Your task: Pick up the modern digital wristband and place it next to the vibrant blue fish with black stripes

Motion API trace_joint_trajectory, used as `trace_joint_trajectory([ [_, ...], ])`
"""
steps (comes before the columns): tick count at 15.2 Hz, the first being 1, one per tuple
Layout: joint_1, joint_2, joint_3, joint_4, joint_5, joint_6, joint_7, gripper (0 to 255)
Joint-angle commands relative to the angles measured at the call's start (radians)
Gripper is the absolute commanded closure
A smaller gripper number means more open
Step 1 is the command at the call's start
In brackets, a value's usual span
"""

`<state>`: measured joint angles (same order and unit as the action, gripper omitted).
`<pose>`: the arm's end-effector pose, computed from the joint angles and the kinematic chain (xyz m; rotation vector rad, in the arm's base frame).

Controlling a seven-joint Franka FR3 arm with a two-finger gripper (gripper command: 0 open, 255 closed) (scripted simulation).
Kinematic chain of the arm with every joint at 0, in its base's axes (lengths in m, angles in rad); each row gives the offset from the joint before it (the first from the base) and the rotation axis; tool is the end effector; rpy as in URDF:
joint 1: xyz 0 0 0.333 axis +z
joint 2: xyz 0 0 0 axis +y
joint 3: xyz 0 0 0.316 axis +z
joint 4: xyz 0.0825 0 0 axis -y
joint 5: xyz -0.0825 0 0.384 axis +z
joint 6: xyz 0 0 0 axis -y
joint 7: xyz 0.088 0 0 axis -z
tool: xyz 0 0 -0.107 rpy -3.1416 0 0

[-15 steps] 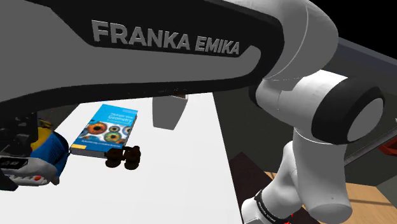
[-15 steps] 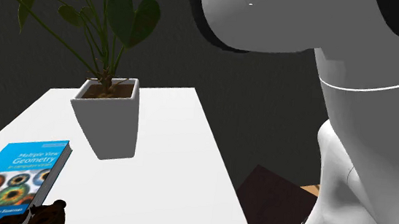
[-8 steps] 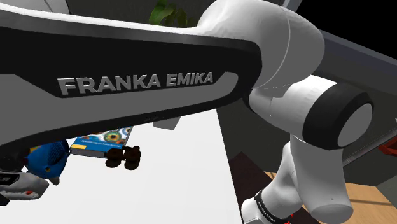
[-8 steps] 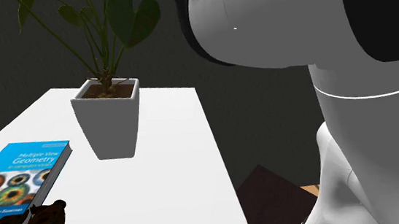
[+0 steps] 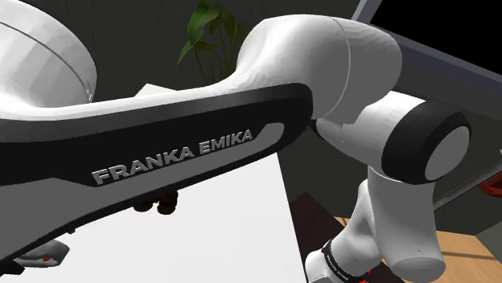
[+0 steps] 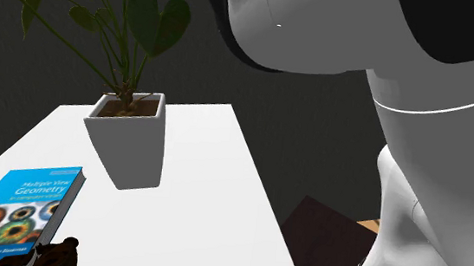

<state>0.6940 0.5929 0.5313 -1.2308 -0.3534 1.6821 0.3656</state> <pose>0.3529 0.6127 0.4524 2.7832 1.2497 -0.0071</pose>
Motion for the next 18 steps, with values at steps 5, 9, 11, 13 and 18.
trace_joint_trajectory([
  [5, -0.012, 0.007, -0.004, -0.072, -0.007, 0.076, 0.011, 255],
  [9, -0.017, 0.016, -0.008, -0.113, -0.013, 0.124, 0.02, 255],
  [11, -0.018, 0.023, -0.01, -0.131, -0.017, 0.146, 0.024, 255],
  [13, -0.02, 0.029, -0.012, -0.147, -0.022, 0.169, 0.028, 255],
  [18, -0.02, 0.05, -0.02, -0.183, -0.034, 0.222, 0.039, 255],
])
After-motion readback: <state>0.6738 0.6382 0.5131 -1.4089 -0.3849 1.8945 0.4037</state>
